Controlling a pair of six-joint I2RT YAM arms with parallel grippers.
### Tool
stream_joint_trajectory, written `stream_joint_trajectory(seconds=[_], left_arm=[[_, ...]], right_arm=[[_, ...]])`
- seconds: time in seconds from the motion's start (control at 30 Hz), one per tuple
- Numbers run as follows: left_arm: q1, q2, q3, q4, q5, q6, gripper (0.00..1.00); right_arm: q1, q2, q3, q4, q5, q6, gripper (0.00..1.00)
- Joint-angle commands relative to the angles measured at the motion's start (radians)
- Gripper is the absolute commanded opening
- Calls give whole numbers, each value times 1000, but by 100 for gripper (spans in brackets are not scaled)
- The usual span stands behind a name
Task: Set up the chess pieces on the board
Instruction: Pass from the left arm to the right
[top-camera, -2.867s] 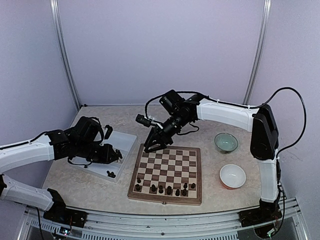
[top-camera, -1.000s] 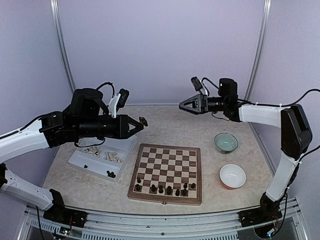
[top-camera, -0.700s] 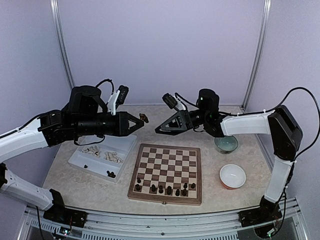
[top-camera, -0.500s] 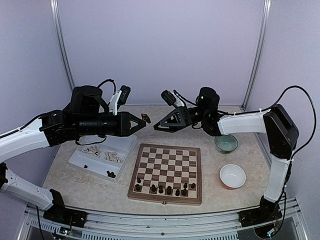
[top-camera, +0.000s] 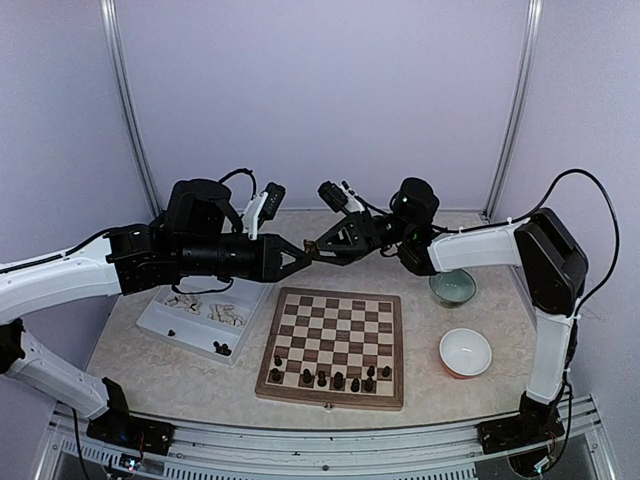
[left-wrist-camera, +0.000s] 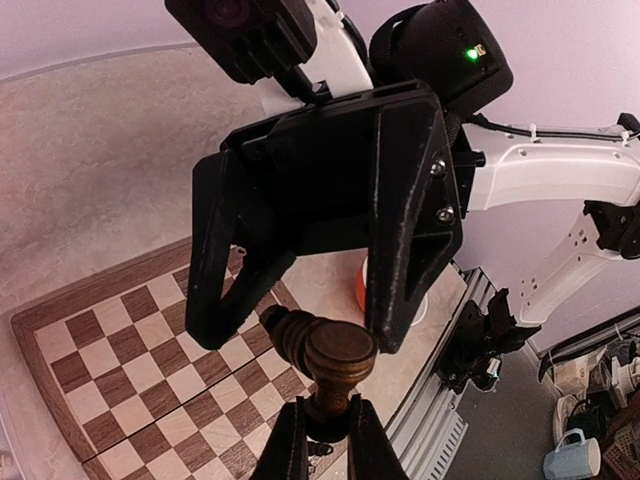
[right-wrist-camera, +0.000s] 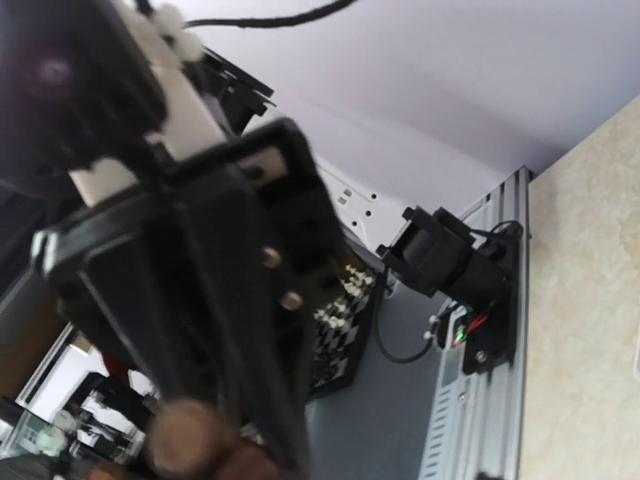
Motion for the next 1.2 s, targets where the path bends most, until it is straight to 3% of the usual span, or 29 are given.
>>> stream_joint_trajectory(seconds=[0.0, 0.4, 0.93, 1.07, 1.17], left_arm=[[-7, 4, 27, 20, -10, 22, 2], [-6, -22, 12, -12, -78, 25, 2], [-6, 10, -8, -17, -67, 25, 2], [-4, 22, -8, -13, -71, 28, 2], [-6, 23, -7, 11, -42, 27, 2]], right_arm=[[9, -2, 18, 93, -15, 44, 60], [-11, -43, -15, 26, 1, -20, 40], [-57, -54, -19, 15, 28, -33, 28], [-56, -58, -17, -46, 33, -81, 32], [-55, -57, -16, -160, 52, -154, 53]])
